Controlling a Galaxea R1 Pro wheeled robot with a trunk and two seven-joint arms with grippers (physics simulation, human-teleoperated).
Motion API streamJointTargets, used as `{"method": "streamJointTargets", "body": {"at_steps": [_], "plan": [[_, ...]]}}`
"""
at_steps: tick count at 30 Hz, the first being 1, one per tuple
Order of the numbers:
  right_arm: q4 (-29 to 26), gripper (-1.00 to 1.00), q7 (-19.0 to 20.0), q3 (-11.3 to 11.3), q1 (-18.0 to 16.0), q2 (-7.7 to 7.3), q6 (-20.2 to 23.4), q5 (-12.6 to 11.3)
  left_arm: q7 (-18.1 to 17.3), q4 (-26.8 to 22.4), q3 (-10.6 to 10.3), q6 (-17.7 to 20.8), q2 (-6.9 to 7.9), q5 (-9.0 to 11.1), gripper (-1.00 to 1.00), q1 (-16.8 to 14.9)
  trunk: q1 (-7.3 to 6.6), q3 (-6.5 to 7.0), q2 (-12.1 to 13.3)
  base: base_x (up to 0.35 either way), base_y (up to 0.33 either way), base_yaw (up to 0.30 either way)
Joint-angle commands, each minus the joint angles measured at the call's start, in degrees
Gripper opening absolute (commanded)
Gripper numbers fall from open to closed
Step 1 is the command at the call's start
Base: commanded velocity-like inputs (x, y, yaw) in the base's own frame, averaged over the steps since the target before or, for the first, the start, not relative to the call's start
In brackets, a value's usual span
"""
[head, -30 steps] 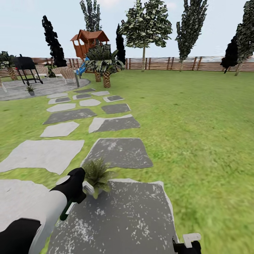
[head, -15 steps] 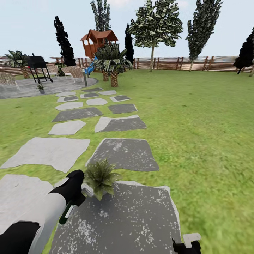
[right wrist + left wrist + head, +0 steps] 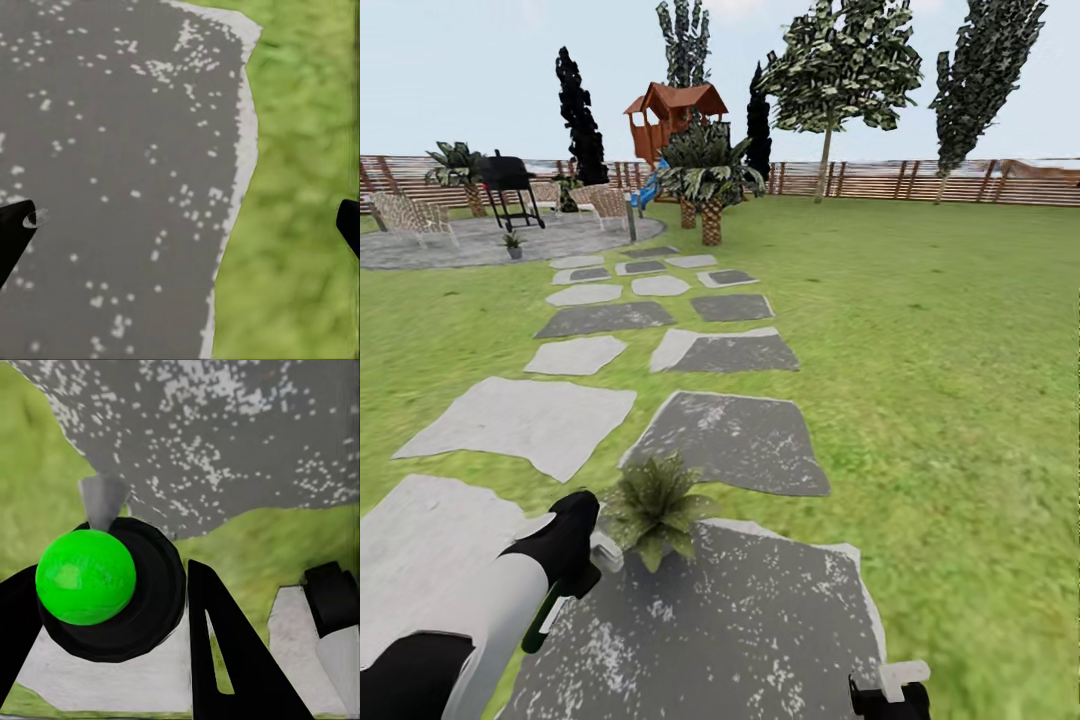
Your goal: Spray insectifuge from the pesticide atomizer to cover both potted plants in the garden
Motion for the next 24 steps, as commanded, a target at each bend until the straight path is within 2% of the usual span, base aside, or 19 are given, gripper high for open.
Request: {"method": "streamJointTargets", "body": {"at_steps": [1,8,19,24], "plan": [[0.1,1.0,-0.2,-0.5,0.0,0.01,-0.2,0.6,-0.6,0.1,-0.4,0.1,0.05,-0.5,-1.0,0.2,0.01,-0.05,0.0,0.165,-0.232,0.002],[0.1,1.0,-0.2,-0.5,0.0,0.03,-0.2,0.6,-0.6,0.2,-0.3,0.1,0.33,-0.5,-1.0,0.8,0.01,-0.05,0.0,0.092,-0.131,0.021],[0.1,1.0,-0.2,-0.5,0.0,0.02,-0.2,0.6,-0.2,-0.1,-0.4,0.0,0.13,-0.5,-1.0,0.9,0.01,-0.05,0.0,0.004,-0.002,0.264],[0.1,1.0,-0.2,-0.5,0.0,0.02,-0.2,0.6,1.3,0.2,-0.5,-0.1,0.02,-0.4,-1.0,0.9,0.01,-0.05,0.0,0.145,-0.161,0.226]]}}
